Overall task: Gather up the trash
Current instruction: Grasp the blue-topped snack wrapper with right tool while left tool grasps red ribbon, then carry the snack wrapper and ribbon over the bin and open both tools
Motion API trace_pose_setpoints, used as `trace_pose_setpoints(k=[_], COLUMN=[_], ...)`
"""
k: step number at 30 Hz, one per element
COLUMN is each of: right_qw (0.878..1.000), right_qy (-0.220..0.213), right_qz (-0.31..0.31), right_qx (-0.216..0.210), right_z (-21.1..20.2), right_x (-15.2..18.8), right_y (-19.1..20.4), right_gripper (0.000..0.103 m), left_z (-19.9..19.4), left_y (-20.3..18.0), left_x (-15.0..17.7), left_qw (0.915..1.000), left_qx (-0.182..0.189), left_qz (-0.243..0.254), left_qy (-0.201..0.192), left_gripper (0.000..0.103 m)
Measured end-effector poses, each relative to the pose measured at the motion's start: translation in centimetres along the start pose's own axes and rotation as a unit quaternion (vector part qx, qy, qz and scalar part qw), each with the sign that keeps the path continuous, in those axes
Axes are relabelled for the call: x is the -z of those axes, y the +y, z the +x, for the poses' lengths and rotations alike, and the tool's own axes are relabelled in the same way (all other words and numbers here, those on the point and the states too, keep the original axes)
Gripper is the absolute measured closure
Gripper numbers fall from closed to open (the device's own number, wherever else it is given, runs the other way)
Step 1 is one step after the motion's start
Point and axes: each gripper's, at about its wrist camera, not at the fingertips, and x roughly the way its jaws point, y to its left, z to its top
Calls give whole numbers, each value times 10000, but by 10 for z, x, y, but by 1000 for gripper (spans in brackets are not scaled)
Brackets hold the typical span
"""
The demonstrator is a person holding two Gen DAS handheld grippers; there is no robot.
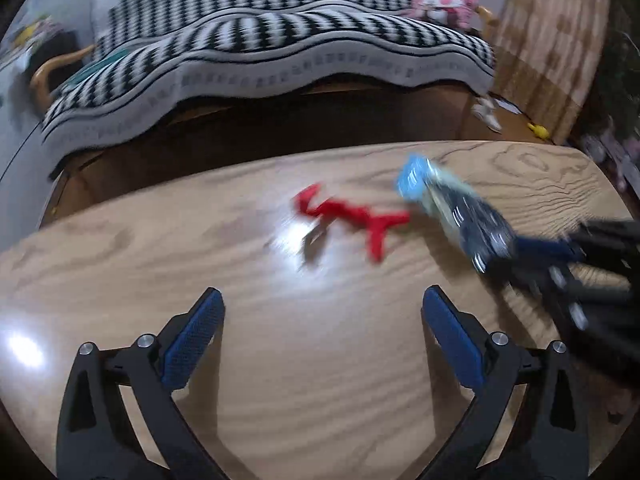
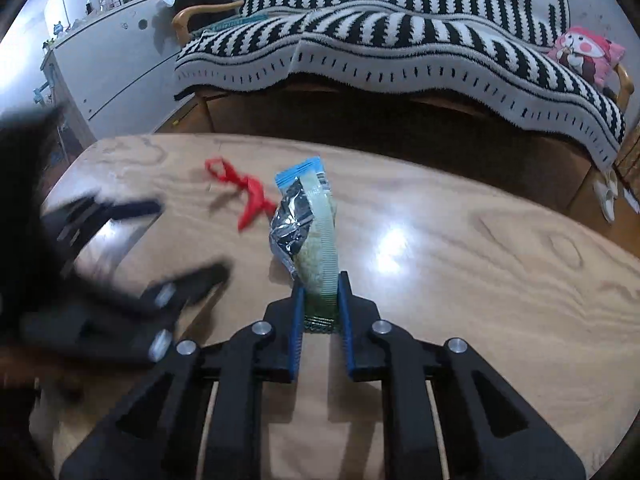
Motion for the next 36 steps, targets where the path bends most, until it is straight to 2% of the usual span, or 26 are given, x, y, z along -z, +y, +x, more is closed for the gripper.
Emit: trace_pose_setpoints(k=[4,11,12,14,15,17,22,26,31,36], right_qw=[10000,9998,9997,9997,9995,9988,9969,9933,9824,9566], right_qy=[25,44,56,35,23,15,-36,-130,-249,-541], right_qz=[59,153,185,236,309,491,754,1057,1639,2277], right_qx=[-53,-130,-126,-69,-51,-26,204,453,856,1733], right_z=[-22,-36,-37,-43,-47,-58,-107,-169,-247,-331], right_x=[21,45,49,57,61,72,114,170,248,344], right_y=[-14,-26,-29,-33,-36,-43,-54,-64,-85,-127], right_gripper=[87,87,87,87,87,87,87,87,87,87], left_z=[11,29,30,29,27,20,-7,-41,-101,-157], left_y=[-10,-11,-12,-17,-18,-19,-34,-57,-126,-223], left_x=[-19,-40,-42,-43,-43,-39,-14,10,44,75], left_qw=[9995,9978,9977,9973,9973,9972,9974,9981,9996,9948], left_qx=[111,-232,-272,-561,-557,-419,-302,-211,102,623], left_qz=[-282,-621,-616,-469,-462,-600,-653,-562,-101,632], left_qy=[-50,-76,-72,-107,-156,-157,-84,-128,-232,-500], left_gripper=[6,7,9,34,50,69,74,74,74,74])
